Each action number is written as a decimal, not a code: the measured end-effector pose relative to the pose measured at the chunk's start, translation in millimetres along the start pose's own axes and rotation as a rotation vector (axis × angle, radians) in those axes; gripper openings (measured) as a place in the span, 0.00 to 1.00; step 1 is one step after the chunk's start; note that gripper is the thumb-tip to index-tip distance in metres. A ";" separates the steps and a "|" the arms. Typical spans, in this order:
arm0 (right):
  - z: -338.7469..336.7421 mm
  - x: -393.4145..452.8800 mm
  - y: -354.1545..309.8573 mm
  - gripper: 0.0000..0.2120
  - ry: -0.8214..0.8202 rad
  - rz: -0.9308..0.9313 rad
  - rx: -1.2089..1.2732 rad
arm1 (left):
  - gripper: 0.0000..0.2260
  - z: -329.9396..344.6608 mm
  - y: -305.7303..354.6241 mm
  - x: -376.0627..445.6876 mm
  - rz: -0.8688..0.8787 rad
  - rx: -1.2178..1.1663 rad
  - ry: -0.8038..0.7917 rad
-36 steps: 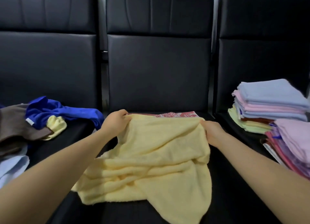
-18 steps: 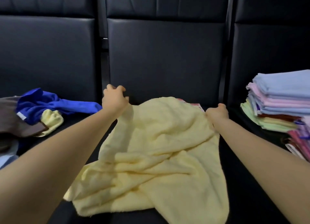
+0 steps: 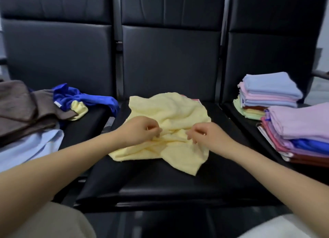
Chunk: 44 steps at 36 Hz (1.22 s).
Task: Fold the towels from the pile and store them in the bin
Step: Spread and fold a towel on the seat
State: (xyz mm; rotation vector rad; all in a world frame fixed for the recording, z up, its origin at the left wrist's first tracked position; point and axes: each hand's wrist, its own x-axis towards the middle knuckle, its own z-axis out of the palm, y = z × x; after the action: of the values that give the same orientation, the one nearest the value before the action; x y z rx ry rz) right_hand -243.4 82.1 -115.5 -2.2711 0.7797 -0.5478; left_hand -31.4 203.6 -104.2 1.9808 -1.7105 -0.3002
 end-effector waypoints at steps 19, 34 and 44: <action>-4.7 -6.4 -2.6 0.08 0.125 0.242 0.632 | 0.07 -3.7 -18.8 -26.1 -0.101 -0.314 0.229; 7.7 9.0 -4.1 0.06 0.099 -0.144 -0.215 | 0.07 -3.4 -17.4 -11.4 0.002 0.098 0.178; 43.1 -13.5 -4.6 0.11 -0.250 -0.394 -0.654 | 0.14 31.9 -13.4 -31.9 0.122 0.435 -0.181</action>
State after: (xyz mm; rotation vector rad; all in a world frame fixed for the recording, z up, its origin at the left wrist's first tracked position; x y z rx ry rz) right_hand -227.2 113.3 -144.3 -3.0571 0.4146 -0.1740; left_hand -41.0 228.4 -143.0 2.1865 -2.1495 -0.0666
